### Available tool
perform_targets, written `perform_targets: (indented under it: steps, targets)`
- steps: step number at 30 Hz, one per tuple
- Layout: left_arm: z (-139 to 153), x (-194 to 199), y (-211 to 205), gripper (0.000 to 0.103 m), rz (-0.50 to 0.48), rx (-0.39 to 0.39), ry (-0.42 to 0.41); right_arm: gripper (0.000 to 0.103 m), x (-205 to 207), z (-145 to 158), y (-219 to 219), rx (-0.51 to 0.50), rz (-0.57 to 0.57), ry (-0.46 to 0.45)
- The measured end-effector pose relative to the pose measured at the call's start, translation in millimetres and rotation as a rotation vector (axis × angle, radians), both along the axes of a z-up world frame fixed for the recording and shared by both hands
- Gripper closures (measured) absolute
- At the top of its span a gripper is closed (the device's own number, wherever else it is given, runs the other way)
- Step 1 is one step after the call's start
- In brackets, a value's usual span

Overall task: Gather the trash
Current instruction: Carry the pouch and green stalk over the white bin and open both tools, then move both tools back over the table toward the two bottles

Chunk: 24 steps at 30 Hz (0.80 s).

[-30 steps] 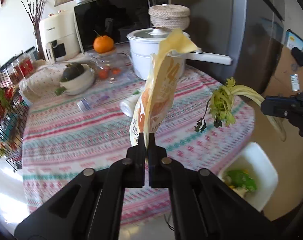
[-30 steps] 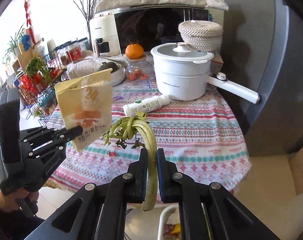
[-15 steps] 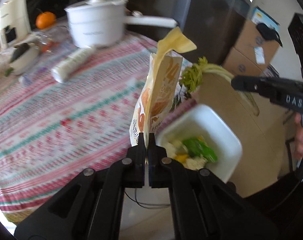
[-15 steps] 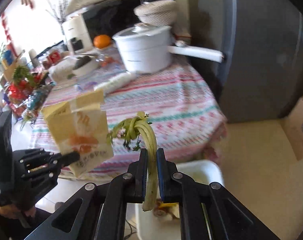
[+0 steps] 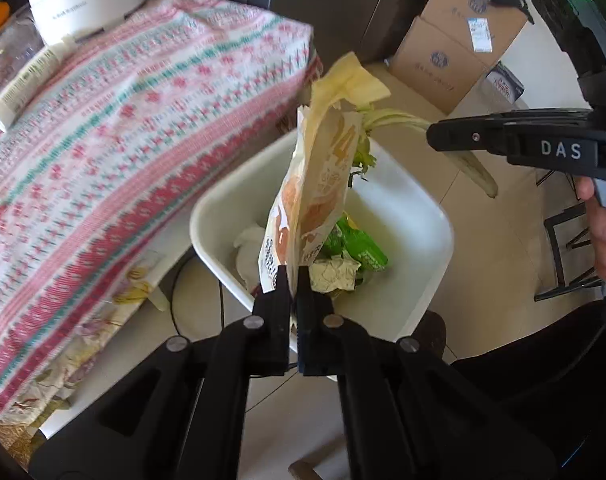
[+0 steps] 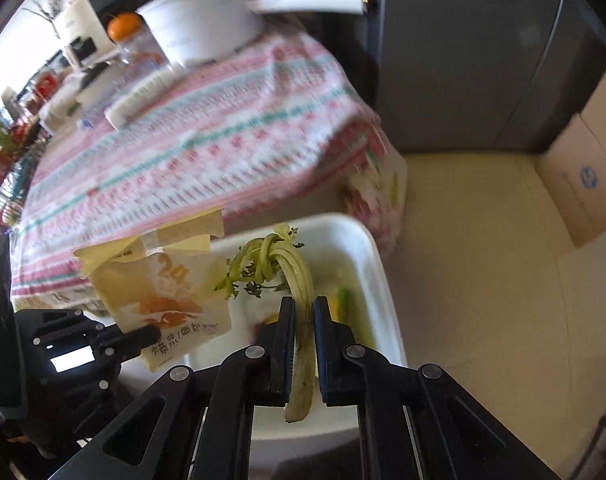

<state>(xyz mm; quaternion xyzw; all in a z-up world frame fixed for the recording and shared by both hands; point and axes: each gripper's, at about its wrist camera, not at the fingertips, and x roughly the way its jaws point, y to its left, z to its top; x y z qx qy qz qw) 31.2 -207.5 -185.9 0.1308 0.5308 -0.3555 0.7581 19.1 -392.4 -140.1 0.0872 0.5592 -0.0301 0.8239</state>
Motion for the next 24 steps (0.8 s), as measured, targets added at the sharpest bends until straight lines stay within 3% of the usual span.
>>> perform_targets:
  steps: [12,15,19,24]
  targets:
    - [-18,-8,-11,0.098,-0.016,0.042,-0.018,0.091,-1,-25,-13,0.031,-0.020,0.106]
    - [-18,-8,-14,0.085,-0.019,0.060,-0.043,0.083,1,-29,-16,0.055,-0.041,0.127]
    - [-15,-7,-15,0.076,-0.027,0.066,-0.060,0.056,2,-26,-19,0.058,-0.062,0.117]
    - [-7,-6,-7,0.064,-0.032,0.063,-0.082,0.055,2,-20,-21,0.064,-0.071,0.092]
